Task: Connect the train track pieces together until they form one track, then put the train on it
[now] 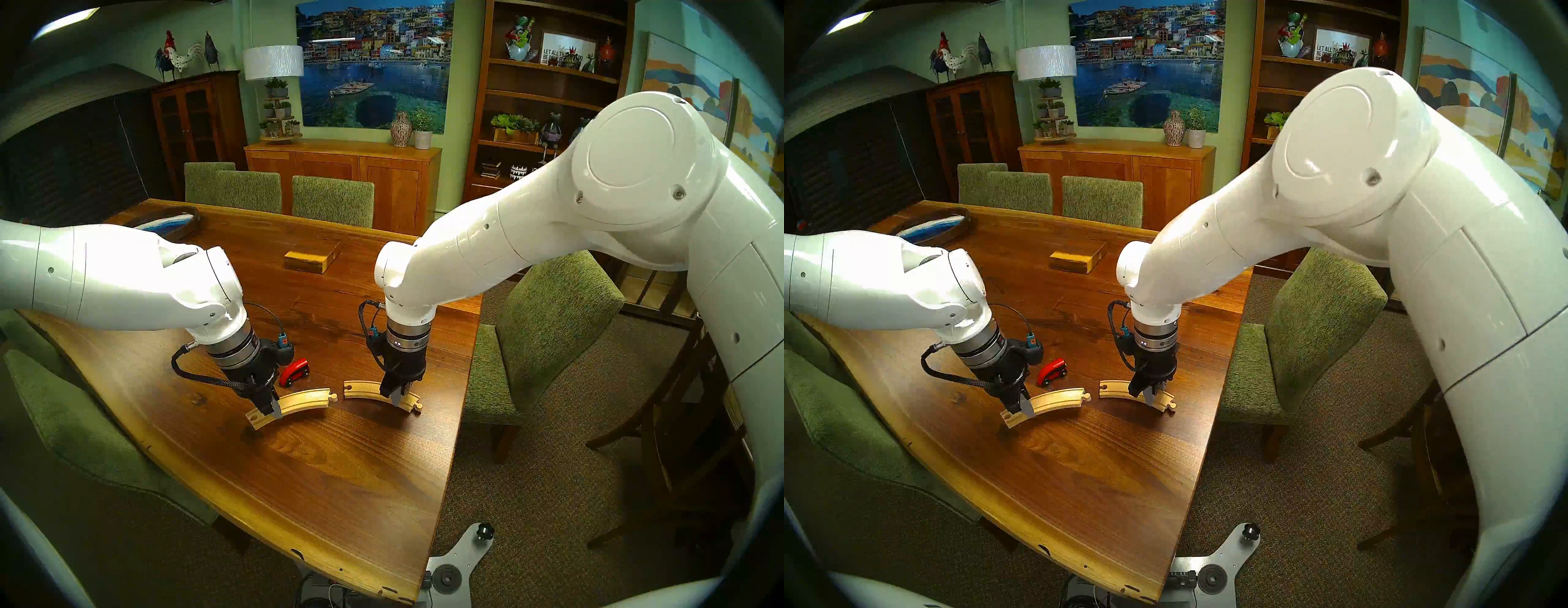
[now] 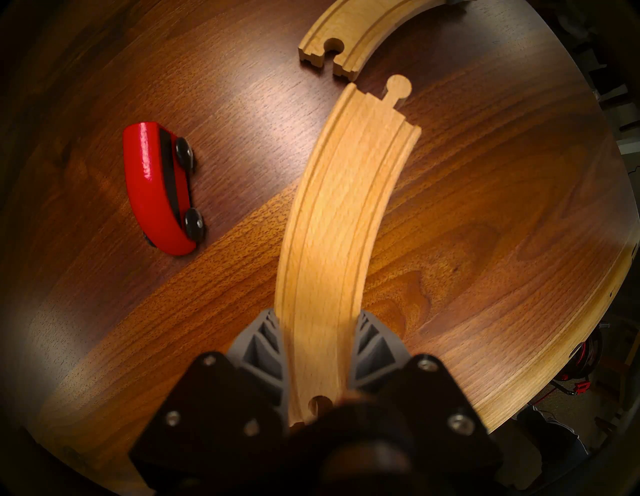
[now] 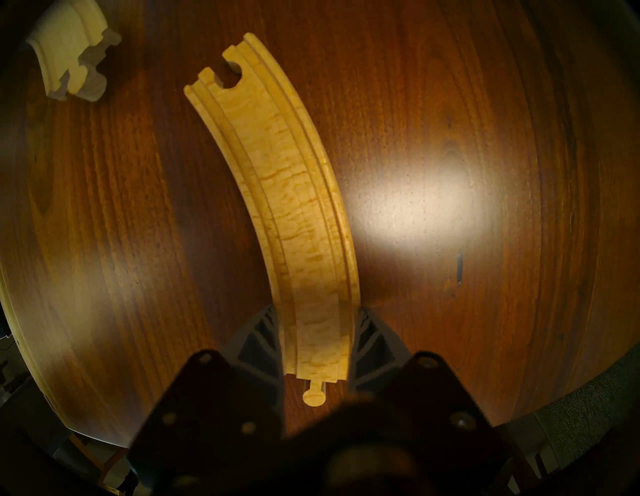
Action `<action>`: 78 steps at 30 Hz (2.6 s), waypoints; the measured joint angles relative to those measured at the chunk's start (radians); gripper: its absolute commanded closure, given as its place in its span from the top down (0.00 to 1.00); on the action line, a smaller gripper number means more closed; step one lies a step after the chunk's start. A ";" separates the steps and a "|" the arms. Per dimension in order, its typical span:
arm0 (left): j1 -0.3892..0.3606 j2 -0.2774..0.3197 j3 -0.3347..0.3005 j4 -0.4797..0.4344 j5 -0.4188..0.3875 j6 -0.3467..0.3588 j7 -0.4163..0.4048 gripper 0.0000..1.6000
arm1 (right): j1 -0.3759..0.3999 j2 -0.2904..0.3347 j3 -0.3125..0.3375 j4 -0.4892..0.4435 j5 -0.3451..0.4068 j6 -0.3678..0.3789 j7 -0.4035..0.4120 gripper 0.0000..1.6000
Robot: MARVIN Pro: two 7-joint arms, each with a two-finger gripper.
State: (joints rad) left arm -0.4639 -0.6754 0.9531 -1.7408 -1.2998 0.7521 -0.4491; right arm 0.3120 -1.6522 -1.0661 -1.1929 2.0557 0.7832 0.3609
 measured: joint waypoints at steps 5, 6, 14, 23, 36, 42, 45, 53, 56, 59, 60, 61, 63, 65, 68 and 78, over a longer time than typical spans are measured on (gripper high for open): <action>0.000 0.000 0.000 0.000 0.000 0.000 0.000 0.00 | 0.001 0.002 0.000 -0.004 0.016 0.000 -0.025 0.00; 0.000 0.000 0.000 0.000 0.000 0.000 0.000 0.00 | 0.001 0.002 0.000 -0.005 0.019 0.000 -0.029 0.00; 0.000 0.000 0.000 0.000 0.000 0.000 0.000 0.00 | 0.003 0.004 0.001 -0.011 0.032 0.000 -0.048 0.00; 0.000 0.000 0.000 0.000 0.000 0.000 0.000 0.00 | 0.009 0.017 0.004 -0.045 0.034 -0.036 -0.062 0.00; 0.000 0.000 0.000 0.000 0.000 0.000 0.000 0.00 | 0.016 0.031 0.004 -0.079 0.030 -0.074 -0.083 0.00; 0.000 0.000 0.000 0.000 0.000 0.000 0.000 0.00 | 0.019 0.033 0.003 -0.079 0.030 -0.079 -0.091 0.00; 0.000 0.000 0.000 0.000 0.000 0.000 0.000 0.00 | 0.019 0.034 0.003 -0.078 0.030 -0.079 -0.091 0.00; 0.000 0.000 0.000 0.000 0.000 0.000 0.000 0.00 | 0.016 0.033 0.002 -0.069 0.028 -0.064 -0.084 0.00; 0.000 0.000 0.000 0.000 0.000 0.000 0.000 0.00 | 0.012 0.032 0.002 -0.061 0.024 -0.057 -0.074 0.00; 0.000 0.000 0.000 0.000 0.000 0.000 0.001 0.00 | 0.006 0.030 0.001 -0.051 0.020 -0.053 -0.066 0.00; 0.000 0.000 0.000 0.000 0.000 0.000 0.001 0.00 | 0.003 0.029 0.001 -0.047 0.017 -0.052 -0.062 0.00; 0.000 0.000 0.000 0.000 0.000 0.000 0.001 0.00 | 0.001 0.028 0.001 -0.044 0.015 -0.052 -0.059 0.00; 0.000 0.000 0.000 0.000 0.000 0.000 0.001 0.00 | -0.001 0.027 0.001 -0.040 0.013 -0.050 -0.055 0.00; 0.000 0.000 0.000 0.000 0.000 0.000 0.001 0.00 | -0.003 0.025 0.001 -0.035 0.010 -0.049 -0.050 0.00; 0.000 0.000 0.000 0.000 0.000 0.000 0.001 0.00 | -0.005 0.025 0.001 -0.030 0.006 -0.048 -0.045 0.00; 0.000 0.000 0.000 0.000 0.000 0.000 0.001 0.00 | -0.007 0.024 0.002 -0.025 -0.001 -0.051 -0.039 0.00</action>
State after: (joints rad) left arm -0.4638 -0.6754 0.9531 -1.7408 -1.3000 0.7522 -0.4483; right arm 0.3048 -1.6287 -1.0643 -1.2174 2.0545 0.7323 0.3219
